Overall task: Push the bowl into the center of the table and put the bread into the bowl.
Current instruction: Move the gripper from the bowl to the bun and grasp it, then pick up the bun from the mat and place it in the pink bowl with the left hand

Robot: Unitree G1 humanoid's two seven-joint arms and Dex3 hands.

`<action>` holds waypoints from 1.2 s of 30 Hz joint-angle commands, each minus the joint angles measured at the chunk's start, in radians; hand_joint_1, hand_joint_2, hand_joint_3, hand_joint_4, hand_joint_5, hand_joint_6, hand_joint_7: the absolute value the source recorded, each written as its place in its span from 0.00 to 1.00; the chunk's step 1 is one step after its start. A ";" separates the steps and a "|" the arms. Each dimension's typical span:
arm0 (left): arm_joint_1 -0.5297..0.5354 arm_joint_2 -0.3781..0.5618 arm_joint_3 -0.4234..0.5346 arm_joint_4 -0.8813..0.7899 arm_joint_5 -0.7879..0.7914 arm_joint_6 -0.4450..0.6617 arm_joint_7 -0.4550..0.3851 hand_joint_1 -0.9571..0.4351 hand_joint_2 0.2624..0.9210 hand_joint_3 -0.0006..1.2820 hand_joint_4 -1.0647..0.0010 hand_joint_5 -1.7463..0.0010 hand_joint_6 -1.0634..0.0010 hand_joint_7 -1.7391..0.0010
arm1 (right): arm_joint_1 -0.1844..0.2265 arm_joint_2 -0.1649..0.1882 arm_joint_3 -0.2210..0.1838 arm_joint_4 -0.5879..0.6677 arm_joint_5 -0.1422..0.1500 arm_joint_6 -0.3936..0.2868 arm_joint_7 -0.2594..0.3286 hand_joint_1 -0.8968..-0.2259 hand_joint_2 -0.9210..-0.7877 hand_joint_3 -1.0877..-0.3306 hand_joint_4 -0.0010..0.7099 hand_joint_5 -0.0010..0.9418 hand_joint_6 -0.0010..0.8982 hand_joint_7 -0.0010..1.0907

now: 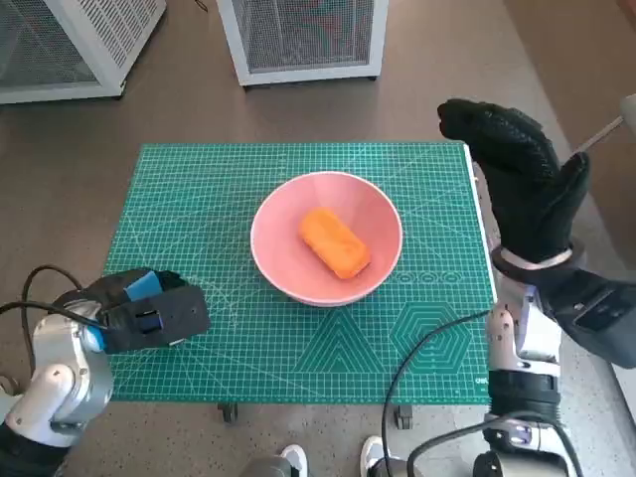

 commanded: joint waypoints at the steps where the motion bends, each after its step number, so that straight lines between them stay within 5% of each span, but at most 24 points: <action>1: 0.006 -0.012 0.006 0.038 0.015 -0.034 0.040 0.69 0.98 0.03 0.35 0.33 0.36 0.42 | 0.025 -0.005 0.002 -0.001 0.006 0.015 0.006 0.36 0.00 0.45 0.29 0.00 0.16 0.20; 12: -0.003 -0.005 0.018 0.043 0.021 -0.057 0.051 0.69 1.00 0.05 0.37 0.35 0.38 0.31 | 0.027 -0.005 0.001 -0.005 0.010 0.017 0.010 0.36 0.00 0.45 0.29 0.00 0.16 0.20; 27: -0.016 0.027 0.163 -0.179 -0.019 -0.030 -0.024 0.69 0.99 0.05 0.36 0.30 0.37 0.39 | 0.021 -0.010 -0.004 0.003 0.013 0.018 0.013 0.36 0.00 0.45 0.29 0.00 0.17 0.19; 36: -0.024 0.001 0.249 -0.333 -0.084 -0.050 -0.053 0.69 0.98 0.03 0.29 0.39 0.35 0.35 | 0.019 -0.010 -0.006 0.005 0.013 0.015 0.015 0.35 0.00 0.46 0.29 0.00 0.17 0.19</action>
